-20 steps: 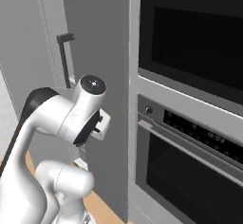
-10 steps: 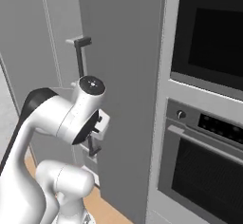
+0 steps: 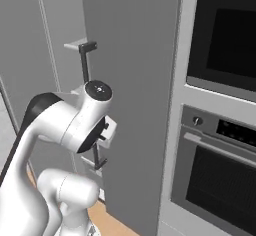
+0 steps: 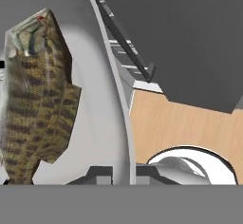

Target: Take the meat container that has the fish and place it on the second highest rack of the freezer. Then take the vegetable container that has the carrot and eggplant and place it on the highest rack of the freezer.

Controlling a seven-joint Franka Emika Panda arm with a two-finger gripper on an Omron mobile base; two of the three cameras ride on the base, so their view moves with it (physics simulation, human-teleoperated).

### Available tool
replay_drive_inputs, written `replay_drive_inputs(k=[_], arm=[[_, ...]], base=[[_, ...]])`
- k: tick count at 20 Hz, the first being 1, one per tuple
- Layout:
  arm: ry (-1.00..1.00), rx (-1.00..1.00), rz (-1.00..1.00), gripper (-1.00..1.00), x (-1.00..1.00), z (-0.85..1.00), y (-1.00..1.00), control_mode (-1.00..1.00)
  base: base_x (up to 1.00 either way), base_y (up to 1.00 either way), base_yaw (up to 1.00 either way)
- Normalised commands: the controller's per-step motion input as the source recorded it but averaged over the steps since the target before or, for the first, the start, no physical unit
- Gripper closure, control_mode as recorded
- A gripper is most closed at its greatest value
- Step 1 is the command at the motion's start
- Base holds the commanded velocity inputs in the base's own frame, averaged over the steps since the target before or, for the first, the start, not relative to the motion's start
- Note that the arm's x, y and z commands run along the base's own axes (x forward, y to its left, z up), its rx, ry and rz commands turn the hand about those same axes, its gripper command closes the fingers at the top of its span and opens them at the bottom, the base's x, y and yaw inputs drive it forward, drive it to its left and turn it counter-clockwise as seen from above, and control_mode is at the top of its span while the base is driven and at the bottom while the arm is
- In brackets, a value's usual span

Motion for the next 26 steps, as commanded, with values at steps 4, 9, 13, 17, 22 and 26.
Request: replay_drive_inputs(k=[4,9,13,17,22,26], arm=[[0.0,0.0,0.0,1.0,0.0,0.0,0.0,1.0],[0.0,0.0,0.0,1.0,0.0,0.0,0.0,1.0],[0.0,0.0,0.0,1.0,0.0,0.0,0.0,1.0],[0.0,0.0,0.0,1.0,0.0,0.0,0.0,1.0],[0.0,0.0,0.0,1.0,0.0,0.0,0.0,1.0],[0.0,0.0,0.0,1.0,0.0,0.0,0.0,1.0]], base=[[0.17,0.67,-0.25],[0.27,0.5,-0.28],[0.36,0.35,-0.31],[0.34,0.35,-0.31],[0.4,0.38,-0.13],[0.38,0.22,0.0]])
